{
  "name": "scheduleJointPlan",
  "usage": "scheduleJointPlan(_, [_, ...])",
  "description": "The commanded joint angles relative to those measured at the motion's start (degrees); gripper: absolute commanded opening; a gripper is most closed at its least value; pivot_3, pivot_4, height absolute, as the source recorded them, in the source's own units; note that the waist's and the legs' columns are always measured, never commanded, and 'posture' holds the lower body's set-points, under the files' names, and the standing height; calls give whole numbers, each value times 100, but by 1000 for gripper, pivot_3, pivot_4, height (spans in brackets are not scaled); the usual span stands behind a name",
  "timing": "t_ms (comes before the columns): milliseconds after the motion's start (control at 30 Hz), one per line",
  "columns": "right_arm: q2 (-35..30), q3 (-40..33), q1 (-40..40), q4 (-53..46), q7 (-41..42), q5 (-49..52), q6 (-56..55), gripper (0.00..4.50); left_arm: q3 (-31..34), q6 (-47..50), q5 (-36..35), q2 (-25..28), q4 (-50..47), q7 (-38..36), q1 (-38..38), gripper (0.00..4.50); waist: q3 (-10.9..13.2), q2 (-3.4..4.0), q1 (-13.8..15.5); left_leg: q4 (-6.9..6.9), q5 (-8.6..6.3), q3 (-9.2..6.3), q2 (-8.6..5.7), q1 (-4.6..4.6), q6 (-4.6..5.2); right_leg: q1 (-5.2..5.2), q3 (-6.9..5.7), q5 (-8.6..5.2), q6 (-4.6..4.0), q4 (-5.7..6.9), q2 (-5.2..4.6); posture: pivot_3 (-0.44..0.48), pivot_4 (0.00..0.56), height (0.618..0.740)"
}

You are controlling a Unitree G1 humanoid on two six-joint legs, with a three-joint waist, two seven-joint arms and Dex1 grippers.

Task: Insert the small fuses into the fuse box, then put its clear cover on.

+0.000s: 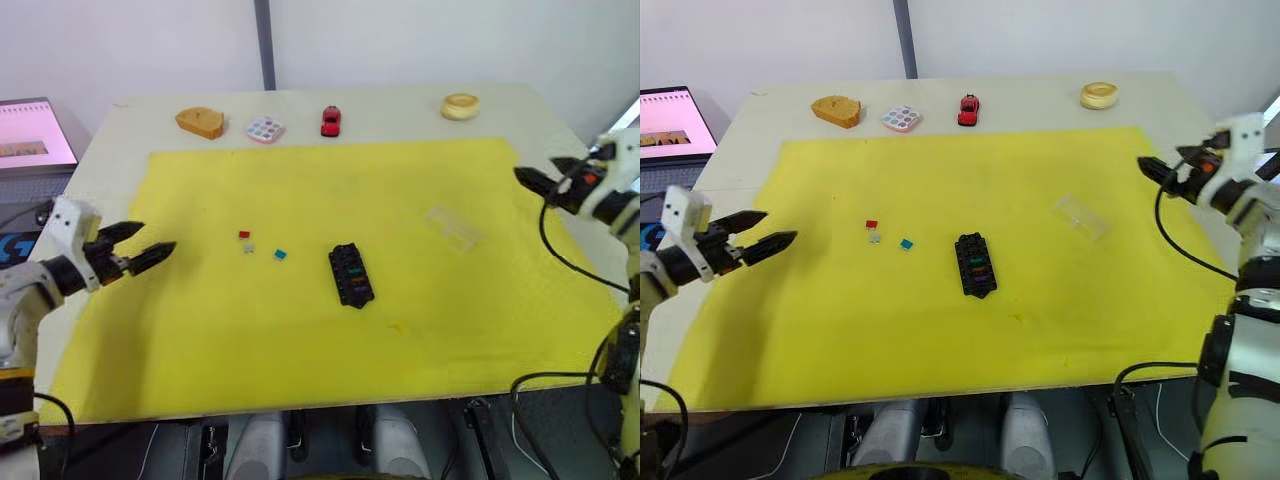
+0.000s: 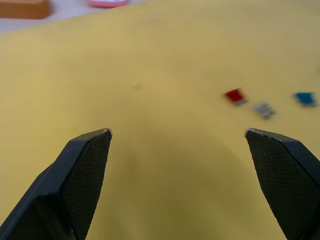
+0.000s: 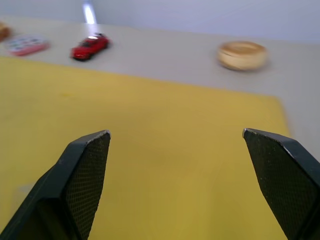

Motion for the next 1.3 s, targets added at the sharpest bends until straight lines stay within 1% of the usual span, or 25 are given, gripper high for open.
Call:
scheduleJointPlan(33, [225, 465, -46, -1629, 498, 294, 813, 4458, -487, 323, -95, 69, 49, -434, -437, 4500, 0, 0, 4, 0, 1, 0, 1, 0, 1, 0, 0, 0, 0, 0, 2, 0, 150, 740])
scheduleJointPlan(133, [476, 847, 94, -2957, 715, 631, 1623, 4458, -923, 472, -16, -125, 409, -661, -854, 4500, 0, 0, 42, 10, 2, 0, 2, -2, 4, 2, -1, 0, 1, 7, 6, 0, 150, 740])
scheduleJointPlan(200, [674, 1033, 156, -3645, 704, 821, 1968, 4458, -1197, 481, 109, -228, 723, -791, -1088, 4500, -1, -2, 53, 14, 3, -4, 1, -2, 5, 4, -1, 0, 1, 6, 7, 0, 150, 740])
scheduleJointPlan(300, [1024, 944, 169, -4137, 511, 1159, 2285, 4458, -1454, 566, 250, -408, 1287, -872, -1468, 4500, -1, -5, 54, 20, 3, -8, 1, -3, 5, 8, -2, -1, 1, 7, 10, 0, 150, 740])
scheduleJointPlan(400, [1121, 1049, 365, -4534, 454, 1244, 2440, 4458, -1637, 712, 267, -658, 1810, -1057, -1838, 4500, -2, -8, 111, 22, 3, -11, -1, -6, 5, 8, -4, -1, 1, 8, 11, 0, 150, 740])
scheduleJointPlan(600, [1220, 988, 602, -4754, 135, 1274, 2438, 4458, -1786, 414, 533, -1003, 2592, -1155, -2303, 4500, -3, -8, 175, 28, 2, -11, -1, -4, 5, 9, -3, 0, 0, 12, 10, 0, 150, 740])
scheduleJointPlan(800, [1261, 891, 785, -4965, -127, 1375, 2460, 4458, -1984, 242, 785, -1249, 2928, -1442, -2521, 4500, -4, -9, 187, 29, 3, -13, -3, -4, 5, 11, -4, 0, 0, 15, 9, 0, 150, 740])
scheduleJointPlan(933, [1282, 860, 878, -4984, -275, 1407, 2434, 4458, -2153, 287, 981, -1445, 3178, -1576, -2733, 4500, -4, -9, 207, 32, 3, -17, -7, -4, 5, 14, -5, 0, 0, 17, 6, 0, 150, 740])
scheduleJointPlan(1067, [1282, 853, 959, -5087, -356, 1476, 2472, 4458, -2466, 889, 1086, -1517, 3285, -2040, -2919, 4500, -4, -9, 214, 32, 3, -20, -10, -4, 6, 16, -6, 0, 0, 17, 4, 0, 150, 740])
scheduleJointPlan(1133, [1288, 856, 972, -5105, -391, 1493, 2481, 4458, -2475, 1046, 1126, -1610, 3428, -2082, -3027, 4500, -4, -9, 204, 32, 3, -20, -10, -4, 8, 16, -6, 0, 1, 17, 4, 0, 150, 740])
scheduleJointPlan(1300, [1219, 919, 1072, -5271, -420, 1523, 2553, 4458, -2202, 1011, 1197, -1895, 4199, -1818, -3345, 4500, -5, -10, 230, 34, 4, -22, -11, -3, 11, 21, -6, -1, 1, 17, 5, 0, 150, 740])
